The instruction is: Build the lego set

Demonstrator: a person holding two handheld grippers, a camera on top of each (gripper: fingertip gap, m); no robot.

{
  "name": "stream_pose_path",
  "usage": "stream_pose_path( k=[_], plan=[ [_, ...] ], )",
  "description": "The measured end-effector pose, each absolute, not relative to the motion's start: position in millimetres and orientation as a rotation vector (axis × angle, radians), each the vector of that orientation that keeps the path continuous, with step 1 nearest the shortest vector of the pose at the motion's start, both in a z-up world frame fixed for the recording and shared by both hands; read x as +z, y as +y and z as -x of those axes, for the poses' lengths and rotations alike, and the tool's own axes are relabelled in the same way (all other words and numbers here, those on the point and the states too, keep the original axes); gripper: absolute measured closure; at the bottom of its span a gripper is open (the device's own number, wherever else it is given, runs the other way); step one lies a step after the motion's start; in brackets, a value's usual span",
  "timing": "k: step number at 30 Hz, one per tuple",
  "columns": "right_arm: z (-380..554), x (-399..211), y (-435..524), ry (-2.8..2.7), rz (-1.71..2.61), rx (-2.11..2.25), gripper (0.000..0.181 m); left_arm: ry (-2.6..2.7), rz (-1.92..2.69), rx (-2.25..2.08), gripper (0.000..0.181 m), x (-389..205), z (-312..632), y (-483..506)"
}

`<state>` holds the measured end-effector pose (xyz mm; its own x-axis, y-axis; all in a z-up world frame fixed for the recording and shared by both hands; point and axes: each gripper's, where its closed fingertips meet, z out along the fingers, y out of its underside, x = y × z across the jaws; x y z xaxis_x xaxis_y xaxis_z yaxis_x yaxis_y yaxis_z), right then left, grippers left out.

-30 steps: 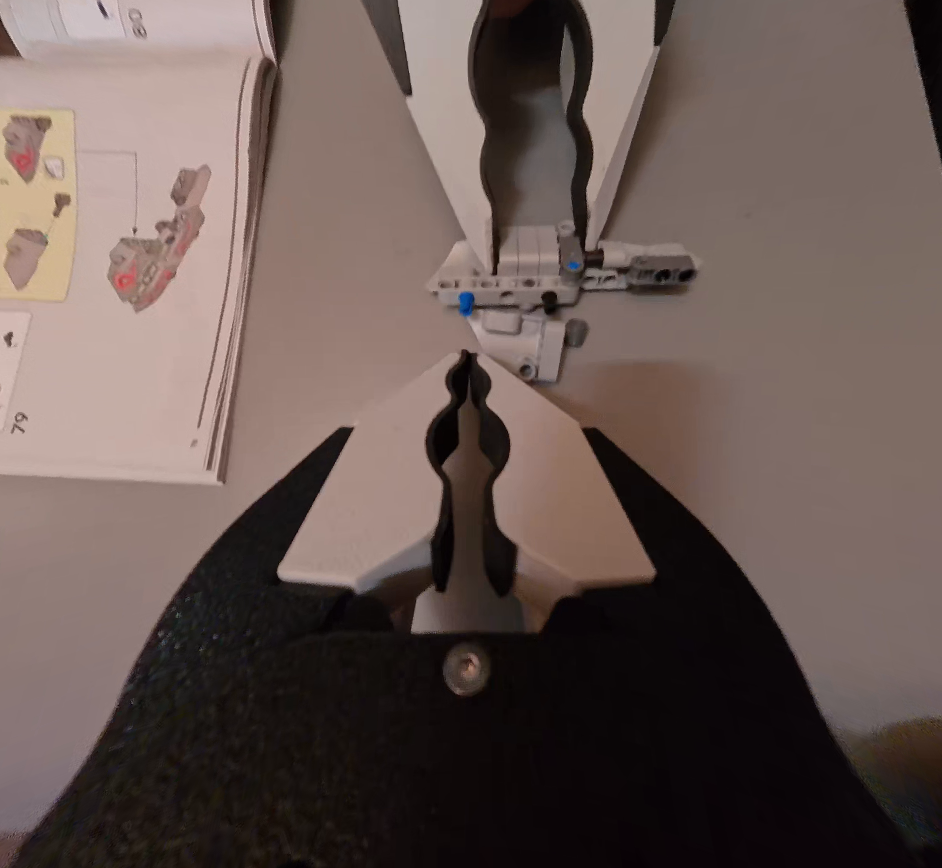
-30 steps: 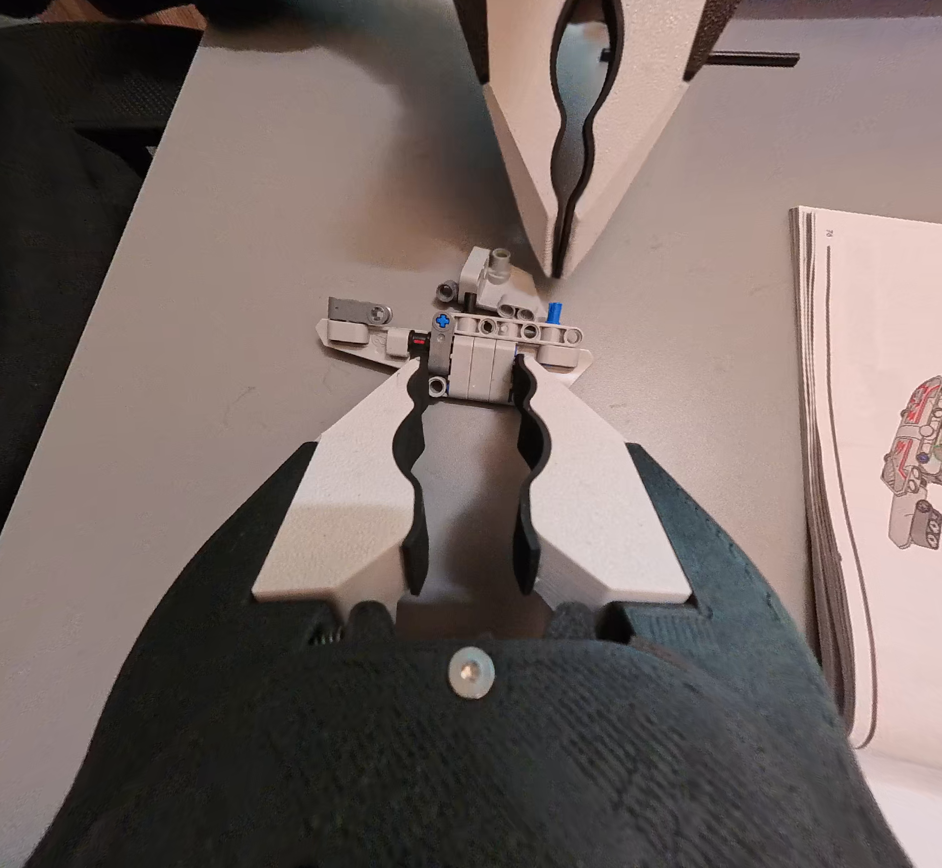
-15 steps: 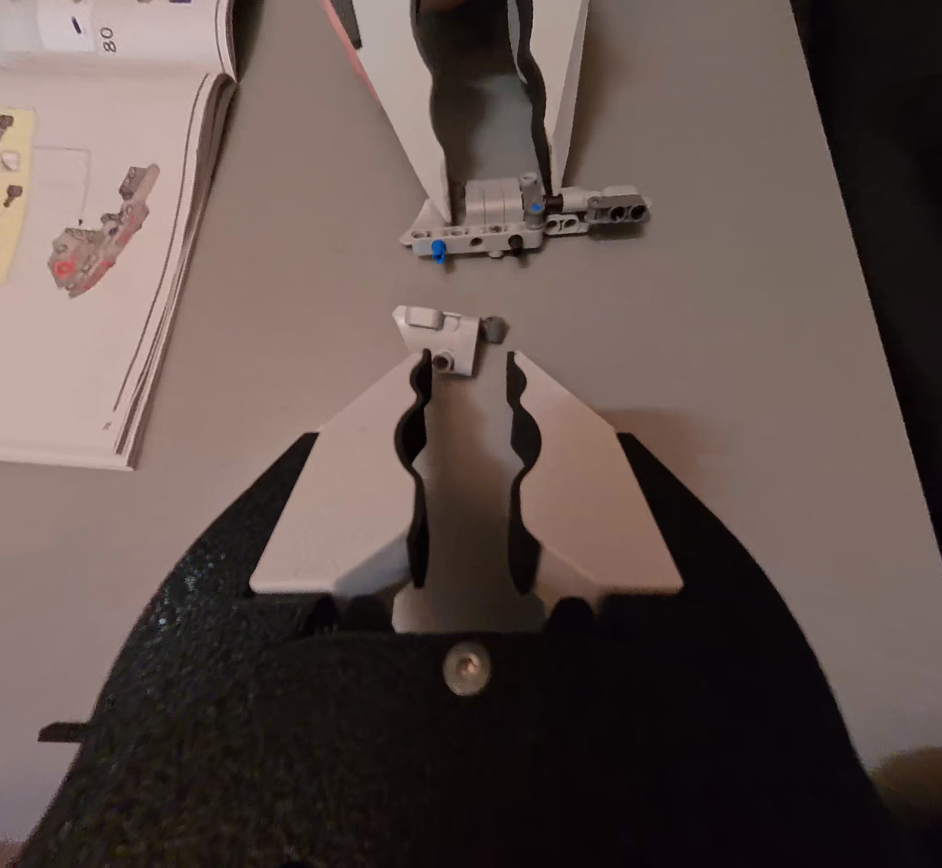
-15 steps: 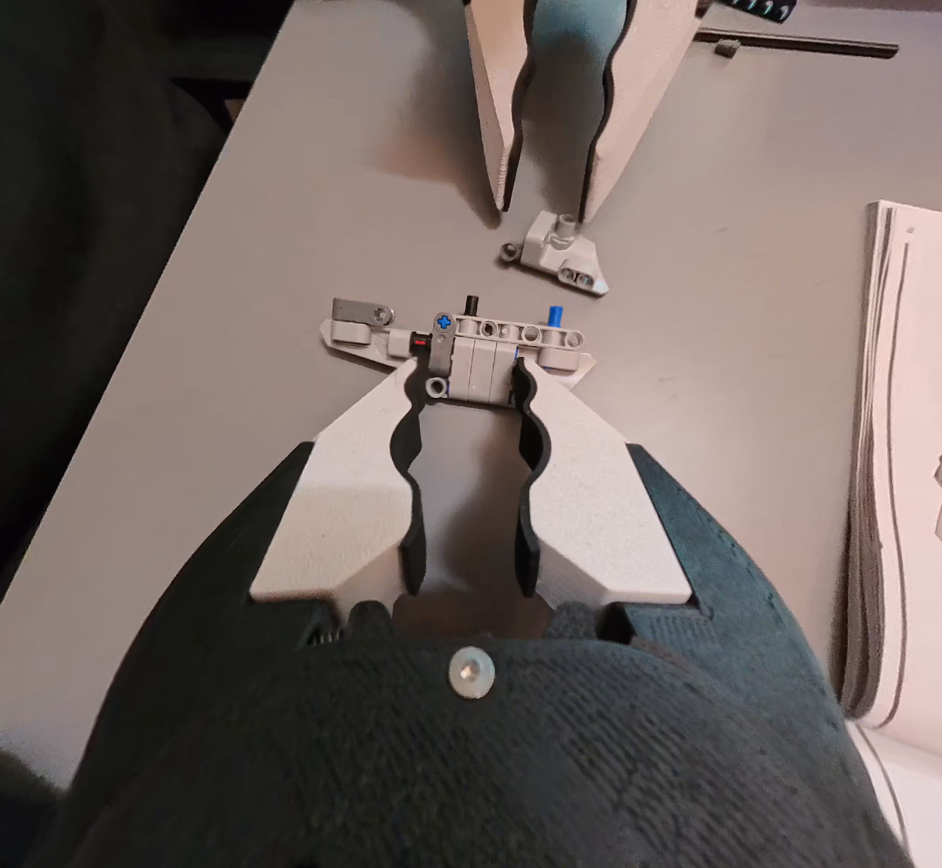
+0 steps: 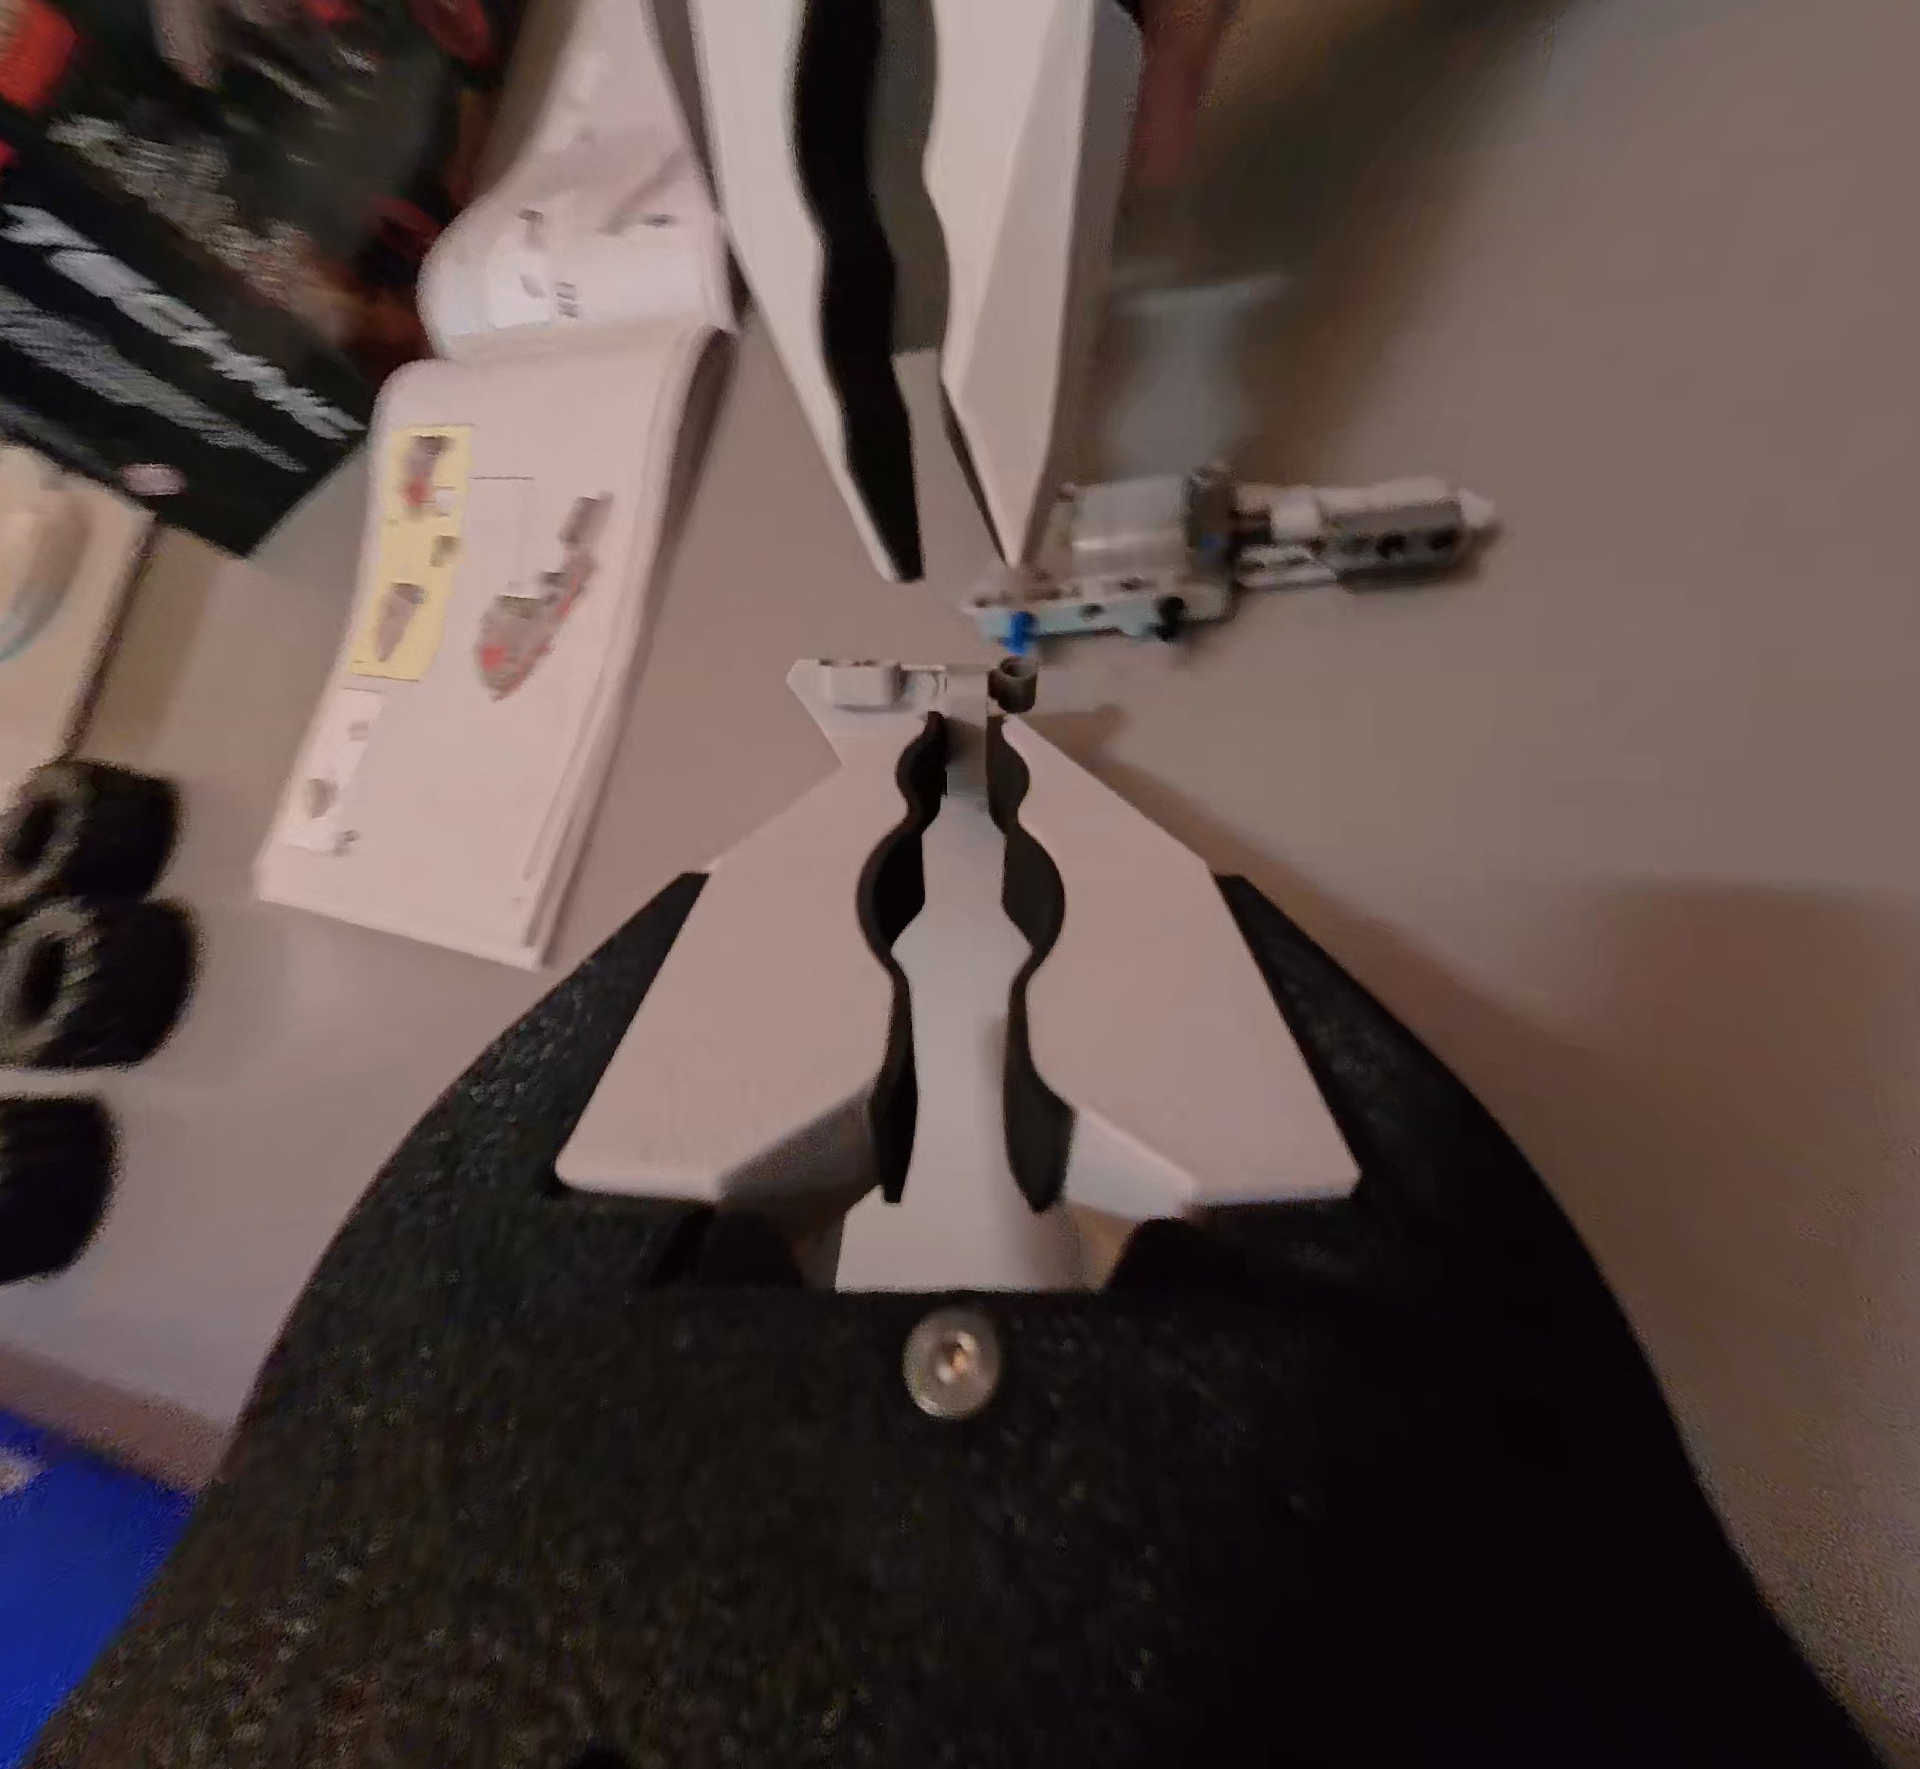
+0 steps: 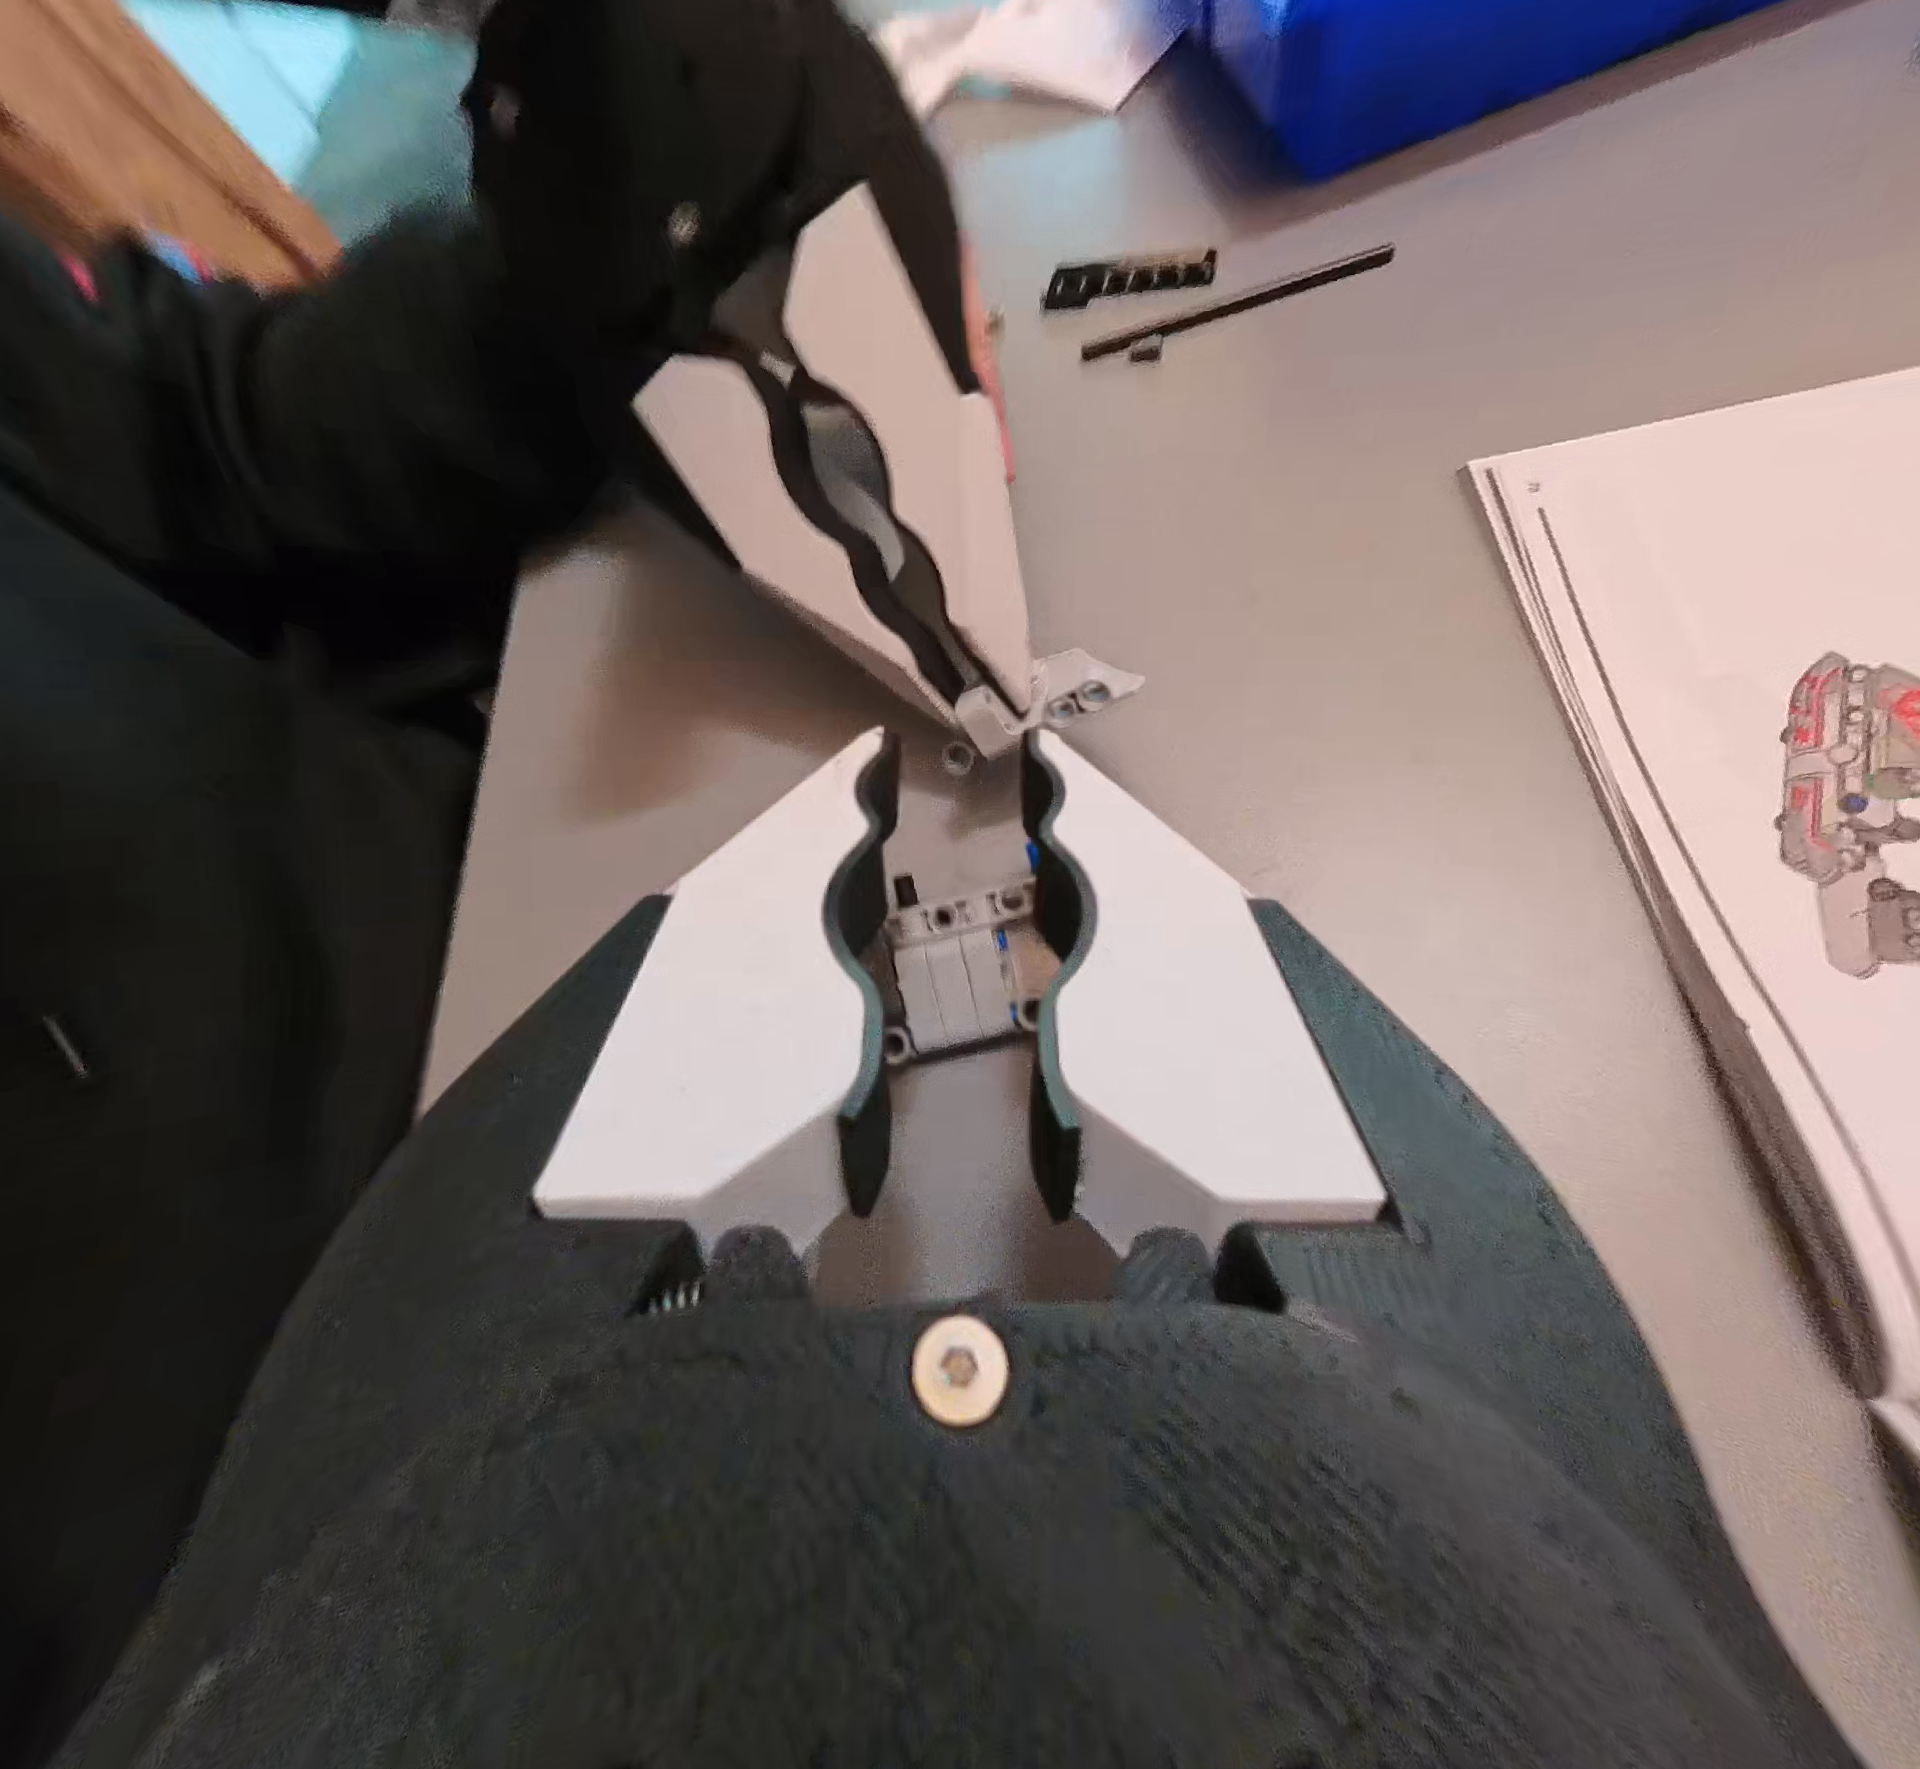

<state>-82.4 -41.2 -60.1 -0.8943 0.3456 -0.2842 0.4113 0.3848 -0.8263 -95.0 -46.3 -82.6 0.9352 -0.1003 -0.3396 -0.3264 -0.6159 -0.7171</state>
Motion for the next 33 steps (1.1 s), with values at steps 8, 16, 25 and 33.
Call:
stream_pose_path(
  k=[8, 16, 25, 33],
  plan=[
    [86.7, -55.6, -47.4, 2.401, -0.831, -1.625, 0.163, 0.211, 2.178, 0.494, 0.176, -50.1, 96.2, -38.7],
    [88.2, -33.7, -47.8, 2.280, -0.808, -1.796, 0.173, 0.194, 2.054, 0.606, 0.176, -24.8, 99.4, -33.5],
    [85.4, -1.6, -43.8, 1.895, -0.806, -1.961, 0.173, 0.178, 1.849, 0.691, 0.176, 3.9, 96.2, -29.6],
    [89.1, -5.3, -38.9, 1.939, -0.812, -1.948, 0.157, 0.162, 1.907, 0.752, 0.176, 1.7, 105.8, -36.4]
  ],
)
